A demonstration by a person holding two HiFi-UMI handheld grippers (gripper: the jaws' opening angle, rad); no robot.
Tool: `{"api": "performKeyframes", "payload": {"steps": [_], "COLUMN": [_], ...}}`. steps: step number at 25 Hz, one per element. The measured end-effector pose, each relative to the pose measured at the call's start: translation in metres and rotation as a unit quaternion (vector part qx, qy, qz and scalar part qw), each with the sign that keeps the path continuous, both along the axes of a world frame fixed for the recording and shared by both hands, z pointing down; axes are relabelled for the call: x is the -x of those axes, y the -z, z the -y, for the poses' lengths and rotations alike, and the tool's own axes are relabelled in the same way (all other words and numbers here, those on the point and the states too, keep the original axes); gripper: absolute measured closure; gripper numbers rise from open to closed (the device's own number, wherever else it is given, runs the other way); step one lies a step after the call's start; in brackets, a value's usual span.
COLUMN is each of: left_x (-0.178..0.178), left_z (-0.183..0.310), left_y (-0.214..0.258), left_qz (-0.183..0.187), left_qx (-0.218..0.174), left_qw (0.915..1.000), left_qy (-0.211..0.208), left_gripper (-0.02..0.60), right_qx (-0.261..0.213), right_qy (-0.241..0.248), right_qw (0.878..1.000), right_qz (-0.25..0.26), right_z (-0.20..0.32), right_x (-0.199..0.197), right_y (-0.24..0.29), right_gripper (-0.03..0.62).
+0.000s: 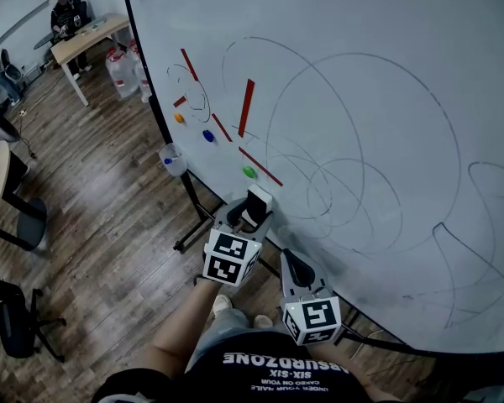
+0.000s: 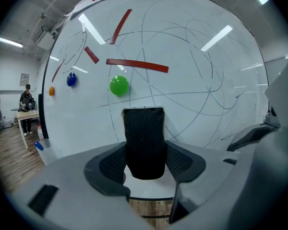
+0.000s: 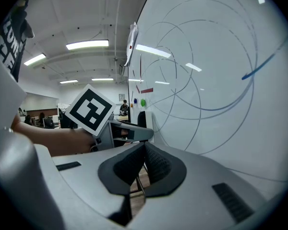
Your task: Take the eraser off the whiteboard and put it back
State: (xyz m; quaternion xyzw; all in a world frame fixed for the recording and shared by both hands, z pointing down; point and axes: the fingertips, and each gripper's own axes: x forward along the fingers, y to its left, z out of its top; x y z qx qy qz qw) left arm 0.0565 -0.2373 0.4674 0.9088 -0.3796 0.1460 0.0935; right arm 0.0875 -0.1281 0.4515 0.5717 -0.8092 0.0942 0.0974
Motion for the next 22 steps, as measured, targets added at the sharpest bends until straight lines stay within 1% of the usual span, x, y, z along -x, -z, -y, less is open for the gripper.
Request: {"api": "performKeyframes", "payload": {"steps": [16, 22], "left_x": [0.001, 0.005], "left_z": [0.001, -0.004], "left_y": [0.001, 0.009], "left_qz": [0.000, -0.019], "left_qx": [-0.003, 0.003], "left_qw": [0.9998, 0.9996], "left_qy": [0.021, 0.022], "left_gripper": [0.335, 0.330], "right_qx": [0.001, 0.000], "right_qy": [0.010, 0.021], "right_qw": [1.000, 1.000], "right_qz": [-0.003, -0.001], "right_z": [0.000, 0.001], "right_x": [0.003, 0.010], "right_y": [-0.001, 0.000], "right_gripper": [0.596, 0.597]}}
